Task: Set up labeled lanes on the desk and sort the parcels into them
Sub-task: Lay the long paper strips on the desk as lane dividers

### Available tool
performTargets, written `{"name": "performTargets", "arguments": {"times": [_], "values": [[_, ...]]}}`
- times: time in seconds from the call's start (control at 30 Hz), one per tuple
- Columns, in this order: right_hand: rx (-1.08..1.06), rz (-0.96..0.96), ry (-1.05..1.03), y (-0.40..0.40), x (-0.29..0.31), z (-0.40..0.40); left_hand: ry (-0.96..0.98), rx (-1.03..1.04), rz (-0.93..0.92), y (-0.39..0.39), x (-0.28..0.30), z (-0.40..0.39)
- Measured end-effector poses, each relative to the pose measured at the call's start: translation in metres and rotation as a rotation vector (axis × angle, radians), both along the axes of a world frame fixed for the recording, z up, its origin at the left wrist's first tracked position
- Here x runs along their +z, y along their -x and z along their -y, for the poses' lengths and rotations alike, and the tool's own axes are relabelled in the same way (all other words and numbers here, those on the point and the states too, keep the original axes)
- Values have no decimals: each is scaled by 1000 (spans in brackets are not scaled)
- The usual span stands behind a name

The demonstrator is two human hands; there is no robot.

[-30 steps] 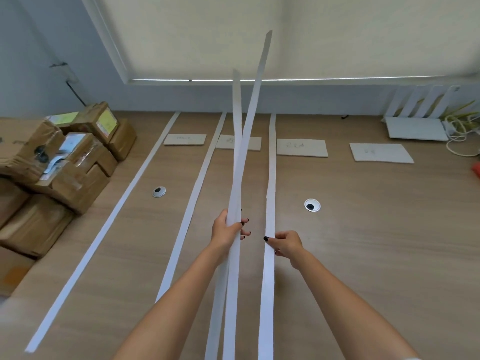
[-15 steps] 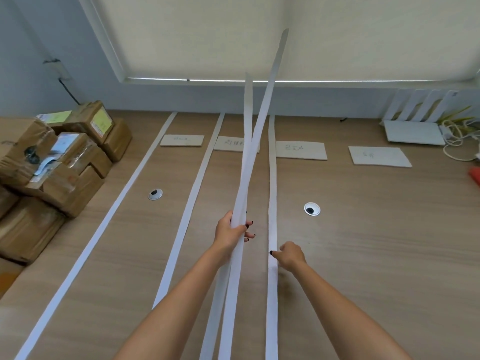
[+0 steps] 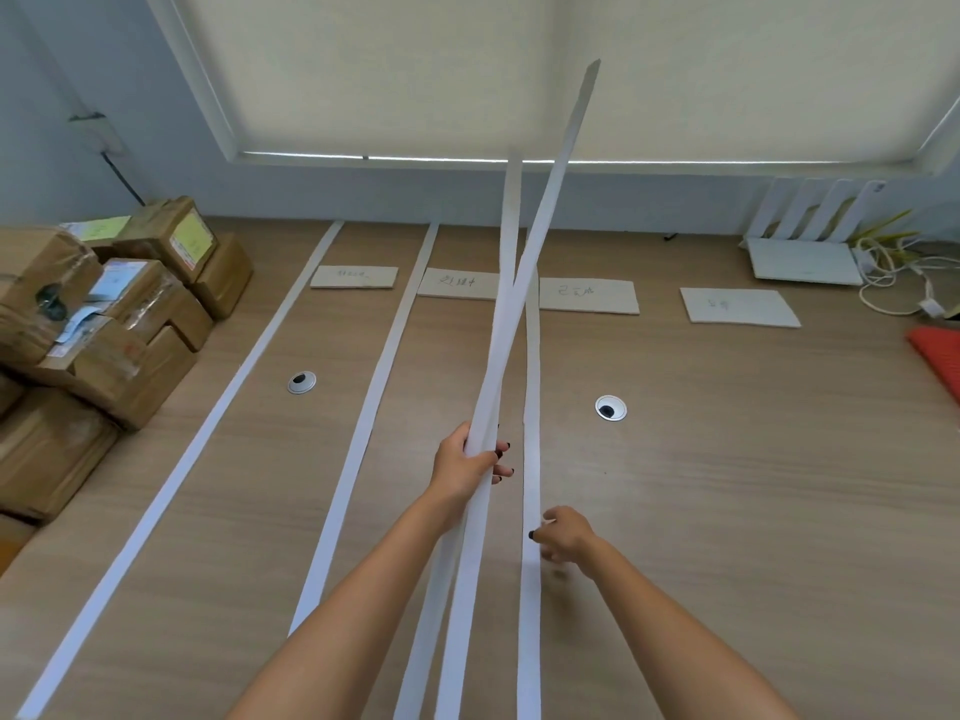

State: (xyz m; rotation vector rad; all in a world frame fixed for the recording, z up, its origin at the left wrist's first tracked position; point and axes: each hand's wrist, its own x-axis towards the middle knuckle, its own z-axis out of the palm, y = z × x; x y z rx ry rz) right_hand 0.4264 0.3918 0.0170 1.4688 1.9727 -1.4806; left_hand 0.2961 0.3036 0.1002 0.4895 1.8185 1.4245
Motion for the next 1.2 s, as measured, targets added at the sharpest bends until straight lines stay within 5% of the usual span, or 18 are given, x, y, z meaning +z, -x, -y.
{"name": "performTargets", "arguments": {"times": [0.43, 0.7, 0.9, 1.2], "values": [[29, -45, 6, 5, 11, 2, 0, 7, 36, -7, -1, 3], [-189, -616, 499, -11, 63, 6, 29, 13, 28, -38, -7, -16], [-208, -691, 354, -72, 75, -22, -13, 32, 152, -87, -6, -50], [-259, -589, 262, -201, 69, -96, 8, 194, 98, -184, -12, -108]]}}
